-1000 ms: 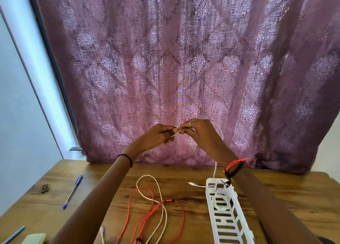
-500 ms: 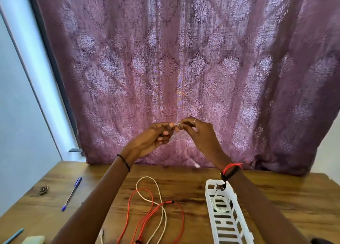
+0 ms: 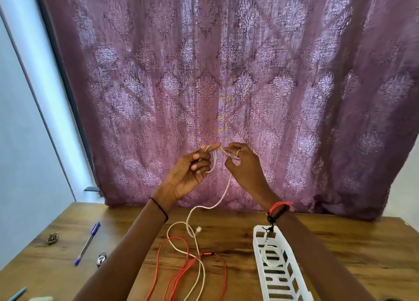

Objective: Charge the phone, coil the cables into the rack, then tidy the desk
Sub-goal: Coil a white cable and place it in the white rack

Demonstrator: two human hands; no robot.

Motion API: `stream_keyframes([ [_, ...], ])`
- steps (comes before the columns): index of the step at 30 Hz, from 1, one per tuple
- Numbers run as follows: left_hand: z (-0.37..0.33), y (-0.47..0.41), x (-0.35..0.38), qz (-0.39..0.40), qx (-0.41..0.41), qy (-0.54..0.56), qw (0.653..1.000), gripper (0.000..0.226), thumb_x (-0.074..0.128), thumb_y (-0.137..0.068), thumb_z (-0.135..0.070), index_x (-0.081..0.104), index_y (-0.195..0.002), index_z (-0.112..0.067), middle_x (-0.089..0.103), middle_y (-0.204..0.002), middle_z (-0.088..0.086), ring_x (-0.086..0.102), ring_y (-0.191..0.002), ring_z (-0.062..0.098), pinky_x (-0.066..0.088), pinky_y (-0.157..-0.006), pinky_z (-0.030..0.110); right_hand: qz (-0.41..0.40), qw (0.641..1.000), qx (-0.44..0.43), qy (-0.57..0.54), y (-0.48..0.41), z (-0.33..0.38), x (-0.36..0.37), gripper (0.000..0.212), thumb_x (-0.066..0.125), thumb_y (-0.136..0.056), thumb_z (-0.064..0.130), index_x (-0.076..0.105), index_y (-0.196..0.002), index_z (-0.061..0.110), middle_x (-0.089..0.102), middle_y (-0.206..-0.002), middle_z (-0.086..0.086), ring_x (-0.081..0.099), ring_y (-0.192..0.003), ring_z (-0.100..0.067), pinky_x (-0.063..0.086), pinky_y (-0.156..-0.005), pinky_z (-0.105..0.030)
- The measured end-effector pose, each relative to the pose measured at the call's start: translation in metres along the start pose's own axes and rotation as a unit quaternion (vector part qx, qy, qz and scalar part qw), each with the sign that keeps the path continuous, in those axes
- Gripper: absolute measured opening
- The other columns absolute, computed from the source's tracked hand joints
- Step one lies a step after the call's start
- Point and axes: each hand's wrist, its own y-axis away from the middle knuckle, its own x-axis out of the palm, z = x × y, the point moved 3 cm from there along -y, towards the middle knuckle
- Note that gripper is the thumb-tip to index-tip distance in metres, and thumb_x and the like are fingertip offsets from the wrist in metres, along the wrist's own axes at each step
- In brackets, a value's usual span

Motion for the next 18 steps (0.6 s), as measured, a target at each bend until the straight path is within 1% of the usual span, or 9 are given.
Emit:
stream_keyframes([
  [2,-0.001,0.000,0.000,-0.002,0.003,0.004,1.000,0.037,0.041,-0.090,-0.016,0.068,-0.106,0.003,0.039,-0.052,-0.010,0.032,-0.035,0.006,0.024,-0.040,0.013,0.002,0.999,0.018,-0.031,0.000,0.001,-0.003,0.037,0.062,-0.084,0.005,0.058,-0.121,0.005,0.059,-0.125,-0.007,0.055,-0.117,-0.017,0.038,-0.099,-0.019],
  [5,-0.004,-0.001,-0.004,-0.017,0.008,0.003,1.000,0.037,0.040,-0.089,-0.014,0.063,-0.112,0.004,0.039,-0.052,-0.010,0.032,-0.035,0.006,0.023,-0.041,0.014,-0.006,0.997,0.034,-0.065,-0.003,-0.007,-0.007,0.023,0.065,-0.084,0.005,0.063,-0.107,0.005,0.063,-0.121,-0.008,0.058,-0.115,-0.018,0.043,-0.101,-0.031],
  [7,-0.006,0.000,-0.009,-0.027,0.011,-0.003,1.000,0.037,0.039,-0.089,-0.013,0.055,-0.119,0.003,0.038,-0.052,-0.010,0.032,-0.035,0.005,0.023,-0.041,0.014,-0.006,0.996,0.037,-0.081,-0.005,-0.011,-0.011,0.015,0.064,-0.085,0.006,0.068,-0.100,0.007,0.064,-0.119,-0.006,0.059,-0.111,-0.014,0.042,-0.098,-0.026],
  [9,-0.008,0.001,-0.015,-0.033,0.012,-0.017,0.999,0.038,0.042,-0.088,-0.013,0.054,-0.121,0.002,0.038,-0.052,-0.010,0.032,-0.035,0.006,0.024,-0.041,0.014,-0.014,0.995,0.037,-0.090,-0.005,-0.011,-0.017,0.014,0.061,-0.088,0.009,0.070,-0.099,0.008,0.067,-0.113,-0.004,0.059,-0.101,-0.010,0.041,-0.087,-0.014],
  [10,-0.008,0.001,-0.019,-0.026,0.010,-0.019,0.999,0.037,0.047,-0.087,-0.012,0.057,-0.120,0.003,0.038,-0.052,-0.010,0.032,-0.035,0.006,0.026,-0.041,0.013,-0.021,0.995,0.037,-0.092,-0.005,-0.012,-0.020,0.015,0.059,-0.089,0.011,0.070,-0.099,0.008,0.069,-0.108,-0.005,0.060,-0.094,-0.010,0.041,-0.081,-0.011],
  [12,-0.007,0.002,-0.023,0.000,0.005,-0.016,1.000,0.040,0.068,-0.079,-0.010,0.062,-0.116,0.004,0.039,-0.054,-0.009,0.034,-0.036,0.005,0.031,-0.040,0.014,-0.040,0.994,0.050,-0.083,-0.006,-0.016,-0.022,0.015,0.054,-0.093,0.014,0.068,-0.096,0.012,0.071,-0.098,-0.005,0.062,-0.081,-0.014,0.044,-0.072,-0.017],
  [14,-0.007,0.005,-0.025,0.024,-0.009,-0.032,0.999,0.048,0.081,-0.067,-0.011,0.066,-0.110,0.004,0.040,-0.053,-0.009,0.033,-0.037,0.004,0.032,-0.040,0.015,-0.049,0.988,0.078,-0.125,-0.007,-0.022,-0.021,0.020,0.046,-0.096,0.007,0.059,-0.085,0.018,0.069,-0.088,-0.001,0.066,-0.081,-0.020,0.048,-0.070,-0.025],
  [16,-0.008,0.010,-0.025,0.048,-0.029,-0.060,0.997,0.045,0.082,-0.067,-0.016,0.068,-0.106,0.001,0.039,-0.052,-0.009,0.028,-0.037,0.004,0.030,-0.040,0.014,-0.047,0.969,0.124,-0.209,-0.006,-0.030,-0.017,0.028,0.036,-0.094,-0.004,0.049,-0.080,0.017,0.061,-0.078,0.001,0.068,-0.076,-0.021,0.051,-0.062,-0.024],
  [18,-0.010,0.015,-0.025,0.068,-0.046,-0.084,0.993,0.042,0.080,-0.071,-0.019,0.068,-0.106,0.000,0.039,-0.051,-0.009,0.020,-0.040,0.004,0.028,-0.041,0.014,-0.034,0.954,0.179,-0.240,-0.004,-0.039,-0.015,0.024,0.030,-0.097,-0.003,0.046,-0.086,0.010,0.059,-0.071,-0.006,0.065,-0.056,-0.016,0.052,-0.049,-0.023],
])
